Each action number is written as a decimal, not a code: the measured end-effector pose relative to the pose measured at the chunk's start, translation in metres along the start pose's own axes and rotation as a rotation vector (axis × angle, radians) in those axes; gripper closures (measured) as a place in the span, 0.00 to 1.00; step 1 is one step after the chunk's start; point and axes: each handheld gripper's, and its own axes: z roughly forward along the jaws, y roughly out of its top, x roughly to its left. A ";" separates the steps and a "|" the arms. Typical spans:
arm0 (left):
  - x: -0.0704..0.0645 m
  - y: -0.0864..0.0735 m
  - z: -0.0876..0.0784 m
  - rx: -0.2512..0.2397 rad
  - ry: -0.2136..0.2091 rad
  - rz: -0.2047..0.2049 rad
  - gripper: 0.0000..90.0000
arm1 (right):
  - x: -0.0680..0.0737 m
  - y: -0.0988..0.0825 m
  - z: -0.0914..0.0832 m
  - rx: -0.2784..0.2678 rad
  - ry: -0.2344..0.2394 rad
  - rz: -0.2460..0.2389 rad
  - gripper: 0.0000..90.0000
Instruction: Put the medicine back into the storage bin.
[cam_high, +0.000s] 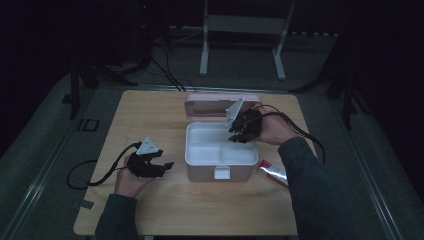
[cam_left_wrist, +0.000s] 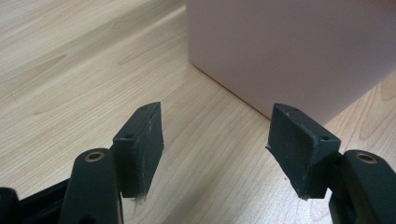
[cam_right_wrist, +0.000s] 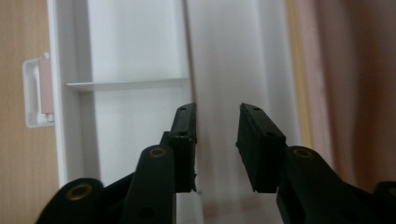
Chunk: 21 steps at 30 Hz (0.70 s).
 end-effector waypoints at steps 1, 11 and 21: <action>0.000 0.000 0.000 0.000 0.000 0.000 0.39 | 0.000 0.002 0.003 0.019 0.011 -0.008 0.77; 0.001 -0.001 -0.001 0.003 -0.007 0.003 0.39 | 0.004 0.026 0.024 0.173 0.067 -0.090 0.87; 0.001 -0.002 0.000 0.011 -0.013 0.009 0.39 | 0.001 0.037 0.040 0.260 0.119 -0.105 0.92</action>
